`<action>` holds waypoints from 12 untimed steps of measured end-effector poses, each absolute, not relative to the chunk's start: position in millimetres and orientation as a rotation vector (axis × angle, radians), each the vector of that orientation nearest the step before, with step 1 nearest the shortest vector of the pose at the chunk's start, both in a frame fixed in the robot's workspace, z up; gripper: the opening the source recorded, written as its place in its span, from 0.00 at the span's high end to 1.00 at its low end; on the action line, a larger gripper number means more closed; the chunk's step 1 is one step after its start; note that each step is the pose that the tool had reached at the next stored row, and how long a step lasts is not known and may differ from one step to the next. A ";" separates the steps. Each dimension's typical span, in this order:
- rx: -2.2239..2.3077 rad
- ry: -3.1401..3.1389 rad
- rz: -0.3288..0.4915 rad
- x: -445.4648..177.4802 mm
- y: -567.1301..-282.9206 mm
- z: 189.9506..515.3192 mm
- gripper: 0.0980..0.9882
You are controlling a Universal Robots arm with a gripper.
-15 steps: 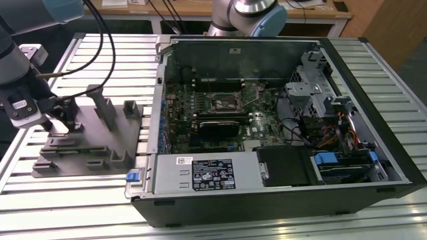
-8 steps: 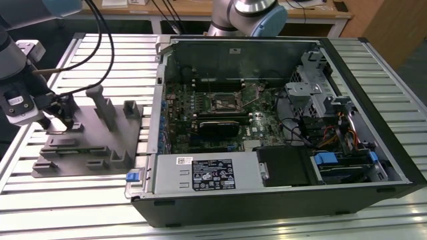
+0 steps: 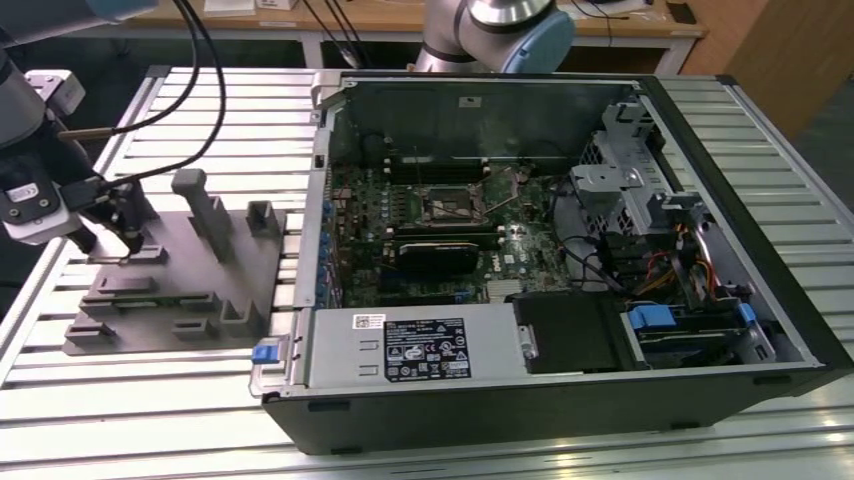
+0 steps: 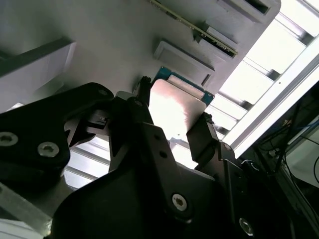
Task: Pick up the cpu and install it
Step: 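Pick up the cpu and move it towards the insertion slot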
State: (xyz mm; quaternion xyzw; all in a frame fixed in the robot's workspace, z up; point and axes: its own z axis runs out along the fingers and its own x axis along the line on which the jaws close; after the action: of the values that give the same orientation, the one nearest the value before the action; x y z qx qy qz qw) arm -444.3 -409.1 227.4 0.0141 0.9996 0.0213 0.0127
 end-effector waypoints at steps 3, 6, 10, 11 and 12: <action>0.044 3.115 0.067 -444.3 -409.0 232.2 0.50; 0.044 3.115 0.066 -444.3 -409.0 237.3 0.50; 0.044 3.115 0.066 -444.2 -408.9 244.5 0.50; 0.044 3.115 0.066 -444.3 -408.9 246.2 0.50; 0.044 3.115 0.066 -444.3 -408.8 247.8 0.50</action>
State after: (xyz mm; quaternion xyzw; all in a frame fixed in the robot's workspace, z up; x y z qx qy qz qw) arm -444.3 -408.8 247.8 0.0140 0.9996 0.0213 0.0127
